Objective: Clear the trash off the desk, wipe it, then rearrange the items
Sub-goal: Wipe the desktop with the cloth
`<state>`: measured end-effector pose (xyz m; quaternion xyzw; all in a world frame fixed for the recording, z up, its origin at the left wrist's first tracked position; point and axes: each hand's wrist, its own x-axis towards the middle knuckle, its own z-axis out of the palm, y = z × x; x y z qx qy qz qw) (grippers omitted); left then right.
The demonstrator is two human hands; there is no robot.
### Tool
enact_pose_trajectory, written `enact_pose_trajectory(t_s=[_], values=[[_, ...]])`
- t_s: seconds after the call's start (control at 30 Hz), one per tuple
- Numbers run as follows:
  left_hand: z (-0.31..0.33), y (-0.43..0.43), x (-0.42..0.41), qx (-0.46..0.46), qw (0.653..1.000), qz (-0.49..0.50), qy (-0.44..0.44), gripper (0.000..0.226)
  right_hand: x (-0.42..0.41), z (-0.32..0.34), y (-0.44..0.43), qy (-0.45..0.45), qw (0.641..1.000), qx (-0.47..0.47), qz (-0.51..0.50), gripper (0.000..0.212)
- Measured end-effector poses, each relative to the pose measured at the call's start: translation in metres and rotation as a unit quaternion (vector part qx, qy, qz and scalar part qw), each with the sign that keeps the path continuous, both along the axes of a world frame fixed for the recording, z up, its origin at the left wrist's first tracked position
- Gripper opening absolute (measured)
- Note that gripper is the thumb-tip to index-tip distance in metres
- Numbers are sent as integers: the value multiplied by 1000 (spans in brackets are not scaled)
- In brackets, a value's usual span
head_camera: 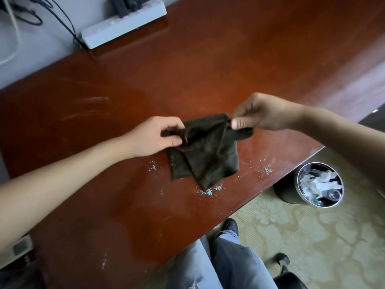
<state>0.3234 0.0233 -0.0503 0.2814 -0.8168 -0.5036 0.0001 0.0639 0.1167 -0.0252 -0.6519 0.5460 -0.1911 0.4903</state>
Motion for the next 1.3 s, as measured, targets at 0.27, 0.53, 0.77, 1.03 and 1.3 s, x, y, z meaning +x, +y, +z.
enact_pose_trajectory(t_s=[0.27, 0.53, 0.77, 1.03, 1.3], values=[[87, -38, -18, 182, 924, 197, 272, 7, 16, 76, -54, -97, 960, -140, -223, 33], [139, -58, -15, 198, 909, 166, 326, 16, 27, 138, -64, -176, 947, -181, -200, 31], [68, -38, 6, 320, 928, 156, 114, 6, 38, 97, -38, -15, 996, -28, -88, 30], [6, -26, -9, -389, 916, -15, -99, 33, 4, -15, -52, 316, 946, -1, -73, 36], [-74, -20, -48, -401, 872, -234, -157, 69, -63, -69, 31, 444, 879, -169, -52, 47]])
